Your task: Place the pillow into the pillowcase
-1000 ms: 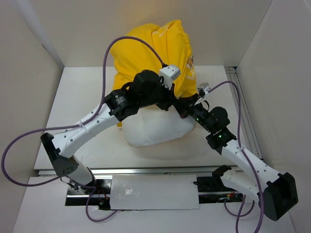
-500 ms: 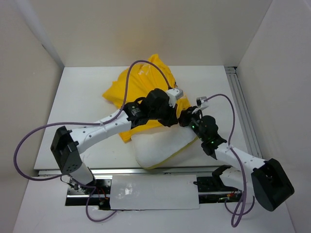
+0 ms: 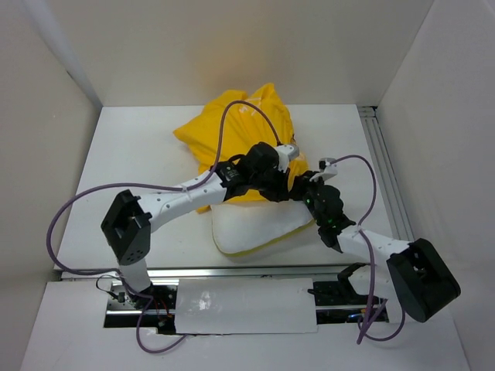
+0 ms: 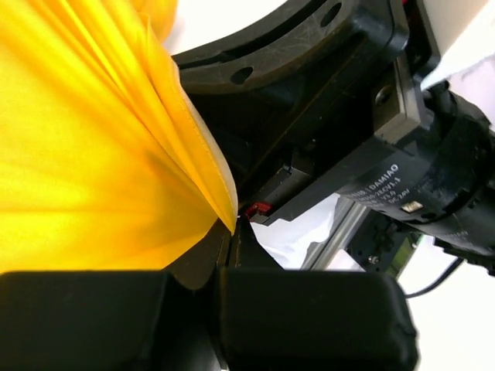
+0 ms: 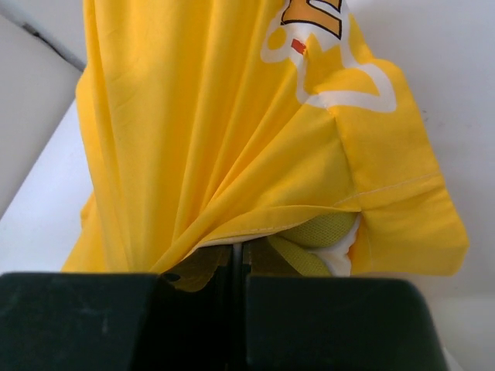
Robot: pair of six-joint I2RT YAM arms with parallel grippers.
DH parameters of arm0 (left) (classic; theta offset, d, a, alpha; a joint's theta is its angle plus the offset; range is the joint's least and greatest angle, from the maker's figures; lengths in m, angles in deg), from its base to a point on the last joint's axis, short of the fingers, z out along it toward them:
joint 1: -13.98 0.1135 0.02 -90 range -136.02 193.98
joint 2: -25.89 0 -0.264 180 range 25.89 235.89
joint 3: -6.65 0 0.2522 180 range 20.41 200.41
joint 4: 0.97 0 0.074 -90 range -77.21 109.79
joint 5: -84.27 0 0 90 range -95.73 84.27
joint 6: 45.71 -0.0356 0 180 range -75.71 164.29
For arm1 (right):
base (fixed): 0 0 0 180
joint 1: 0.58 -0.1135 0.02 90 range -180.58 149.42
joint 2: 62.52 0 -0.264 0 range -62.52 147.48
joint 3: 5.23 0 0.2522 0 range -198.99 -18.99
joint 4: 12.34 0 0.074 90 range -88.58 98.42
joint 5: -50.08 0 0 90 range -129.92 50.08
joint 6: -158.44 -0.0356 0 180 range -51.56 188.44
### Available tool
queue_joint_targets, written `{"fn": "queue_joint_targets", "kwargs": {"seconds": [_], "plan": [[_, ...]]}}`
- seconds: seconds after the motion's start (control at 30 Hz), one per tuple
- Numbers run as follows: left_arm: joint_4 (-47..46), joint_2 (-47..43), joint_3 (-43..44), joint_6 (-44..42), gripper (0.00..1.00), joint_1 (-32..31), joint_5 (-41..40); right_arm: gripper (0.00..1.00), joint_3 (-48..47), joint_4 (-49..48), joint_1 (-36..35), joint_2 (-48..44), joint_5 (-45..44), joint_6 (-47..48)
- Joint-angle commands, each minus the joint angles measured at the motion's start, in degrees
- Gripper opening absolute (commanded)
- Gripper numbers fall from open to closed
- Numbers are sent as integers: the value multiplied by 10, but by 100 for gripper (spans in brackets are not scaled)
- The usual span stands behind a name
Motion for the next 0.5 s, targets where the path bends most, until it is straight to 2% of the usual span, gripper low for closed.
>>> {"fn": "queue_joint_targets", "kwargs": {"seconds": [0.0,0.07,0.13,0.2,0.23,0.27,0.33,0.37,0.47], "plan": [[71,43,57,23,6,-42,102,0,-75,-151,15,-1,-40,-18],[94,72,101,15,13,-15,80,0,-81,-82,15,-1,-40,-18],[116,92,126,10,29,15,67,11,-81,-32,21,4,-52,-27],[123,116,145,10,39,33,94,25,-87,23,40,4,-52,-44],[123,116,145,10,44,40,105,40,-87,52,45,4,-52,-52],[123,116,145,10,54,45,117,49,-93,89,45,4,-45,-52],[109,104,120,10,68,50,114,64,-93,115,51,-3,-45,-46],[103,96,103,10,77,50,114,76,-93,154,57,-16,-45,-53],[103,60,93,10,88,50,86,86,-118,228,63,-25,-53,-53]]}}
